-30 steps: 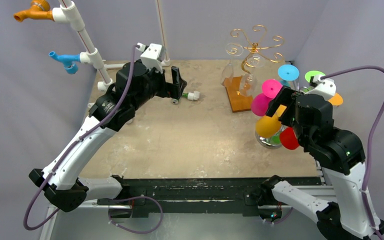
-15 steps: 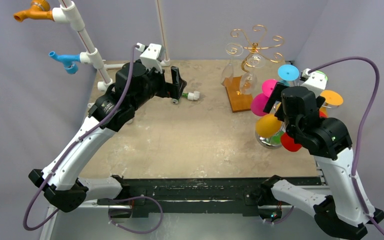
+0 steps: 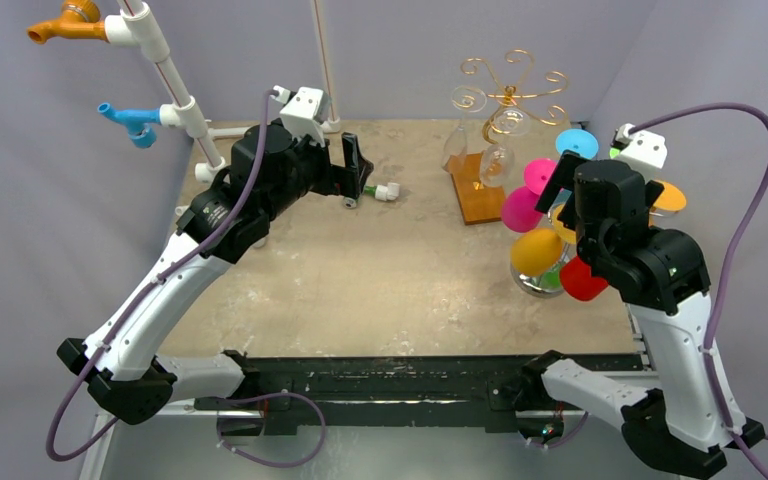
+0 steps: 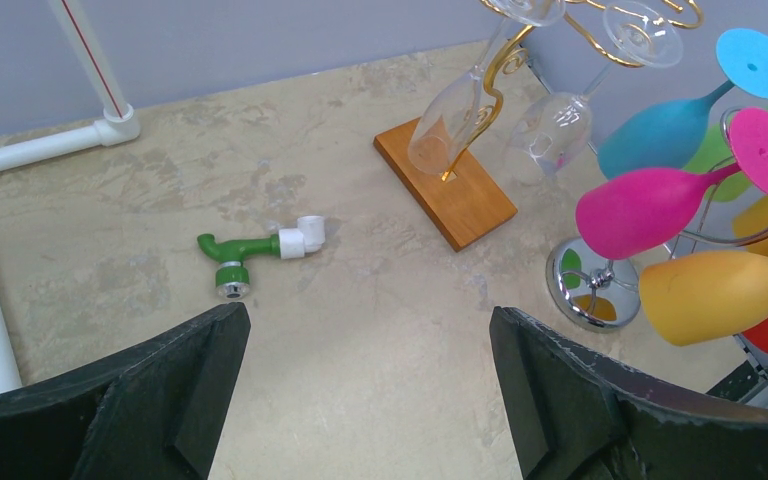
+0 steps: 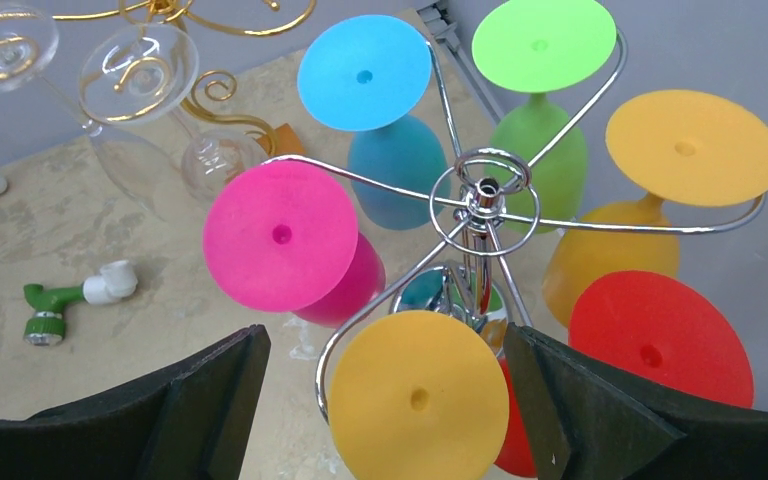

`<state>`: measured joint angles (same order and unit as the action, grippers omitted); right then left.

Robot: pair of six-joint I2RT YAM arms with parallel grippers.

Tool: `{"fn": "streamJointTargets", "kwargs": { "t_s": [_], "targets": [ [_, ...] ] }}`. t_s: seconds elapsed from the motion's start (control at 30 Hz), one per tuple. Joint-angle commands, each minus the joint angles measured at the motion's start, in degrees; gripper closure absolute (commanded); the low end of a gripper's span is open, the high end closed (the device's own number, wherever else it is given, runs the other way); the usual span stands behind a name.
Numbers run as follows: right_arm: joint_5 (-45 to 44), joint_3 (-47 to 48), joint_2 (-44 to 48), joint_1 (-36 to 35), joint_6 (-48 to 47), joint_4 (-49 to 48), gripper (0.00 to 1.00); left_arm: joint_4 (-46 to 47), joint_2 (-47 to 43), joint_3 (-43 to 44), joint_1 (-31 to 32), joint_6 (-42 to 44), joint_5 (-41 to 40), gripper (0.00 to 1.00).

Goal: Take the wine glass off the wine glass rack
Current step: Pick up the wine glass from the wine rack.

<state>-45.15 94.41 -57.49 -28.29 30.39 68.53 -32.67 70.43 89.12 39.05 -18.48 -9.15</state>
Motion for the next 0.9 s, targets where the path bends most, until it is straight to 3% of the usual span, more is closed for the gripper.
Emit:
{"fn": "streamJointTargets", "kwargs": {
  "t_s": [0.0,0.4,0.87],
  "targets": [
    [3.0,3.0,-1.3,2.5,-3.8,-4.1,0.01,1.1,-0.8,0.1,0.2,0.1,-0.4,0.00],
    [16.4,0.8,-0.8,12.9,-10.2,-6.7,0.01,1.2,-0.8,0.2,0.2,0.2,-0.4,0.00],
    [16.1,-4.0,2.1,14.0,-8.6,-4.9,0.01,1.5,0.1,0.7,0.2,0.2,0.6,0.00]
  ]
}}
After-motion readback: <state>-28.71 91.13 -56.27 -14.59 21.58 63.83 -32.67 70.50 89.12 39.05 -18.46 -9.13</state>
